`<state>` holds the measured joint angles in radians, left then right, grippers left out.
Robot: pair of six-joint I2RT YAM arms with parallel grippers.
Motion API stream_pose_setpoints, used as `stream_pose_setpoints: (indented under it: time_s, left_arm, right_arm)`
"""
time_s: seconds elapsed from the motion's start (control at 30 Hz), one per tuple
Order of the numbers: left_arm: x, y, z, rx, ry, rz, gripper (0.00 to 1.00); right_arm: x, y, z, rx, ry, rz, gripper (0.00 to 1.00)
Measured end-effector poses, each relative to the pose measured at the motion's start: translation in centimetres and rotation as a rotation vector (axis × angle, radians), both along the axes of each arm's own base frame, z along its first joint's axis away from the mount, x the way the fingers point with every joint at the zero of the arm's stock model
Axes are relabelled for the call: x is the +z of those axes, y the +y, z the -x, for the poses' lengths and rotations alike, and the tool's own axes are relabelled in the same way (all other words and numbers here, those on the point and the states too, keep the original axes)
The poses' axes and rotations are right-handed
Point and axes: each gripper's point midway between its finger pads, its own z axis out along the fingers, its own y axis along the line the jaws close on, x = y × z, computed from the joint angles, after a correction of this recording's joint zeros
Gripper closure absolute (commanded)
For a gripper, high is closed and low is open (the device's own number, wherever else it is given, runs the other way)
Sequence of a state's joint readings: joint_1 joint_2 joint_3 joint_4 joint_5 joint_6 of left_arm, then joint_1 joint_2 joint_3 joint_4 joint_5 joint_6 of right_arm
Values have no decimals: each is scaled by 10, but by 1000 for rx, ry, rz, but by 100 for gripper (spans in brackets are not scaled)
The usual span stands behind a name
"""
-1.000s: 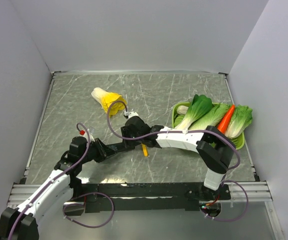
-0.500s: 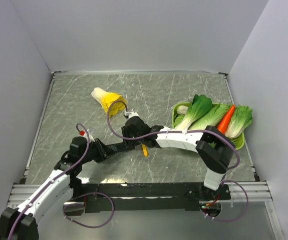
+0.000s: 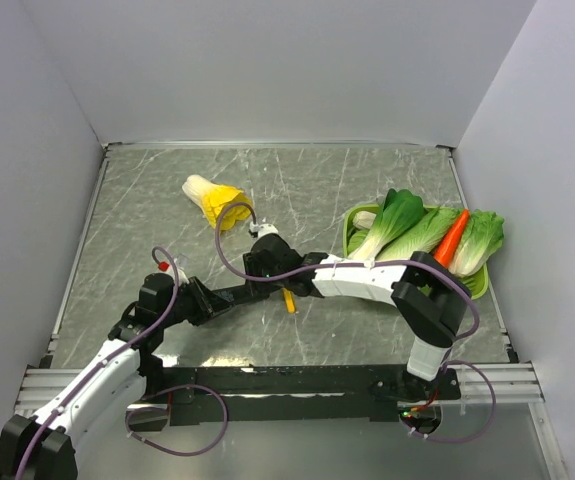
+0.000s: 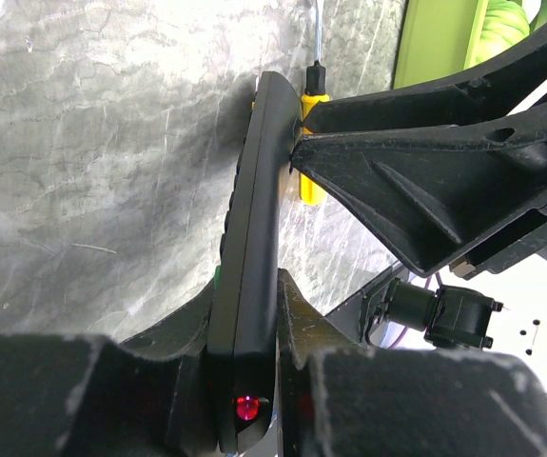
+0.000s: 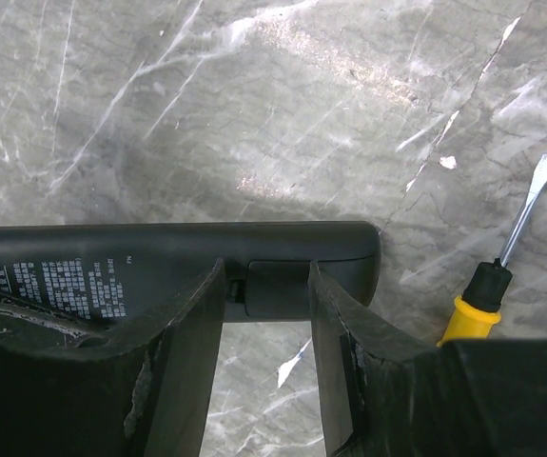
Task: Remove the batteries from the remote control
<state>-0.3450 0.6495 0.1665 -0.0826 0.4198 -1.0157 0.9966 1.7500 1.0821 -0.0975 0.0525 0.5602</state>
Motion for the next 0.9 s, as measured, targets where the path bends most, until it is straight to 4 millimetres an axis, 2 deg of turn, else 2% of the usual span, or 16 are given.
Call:
stream_pose_setpoints:
  time_s: [0.6,0.9]
  left_arm:
    - [0,0,1,-1,-1,0,99]
    - [0,0,1,-1,-2,-1,99]
  right_arm:
    - [-3,-4,4,5,7,1,51]
    - [-1,-5,11,-10,-26,84,56]
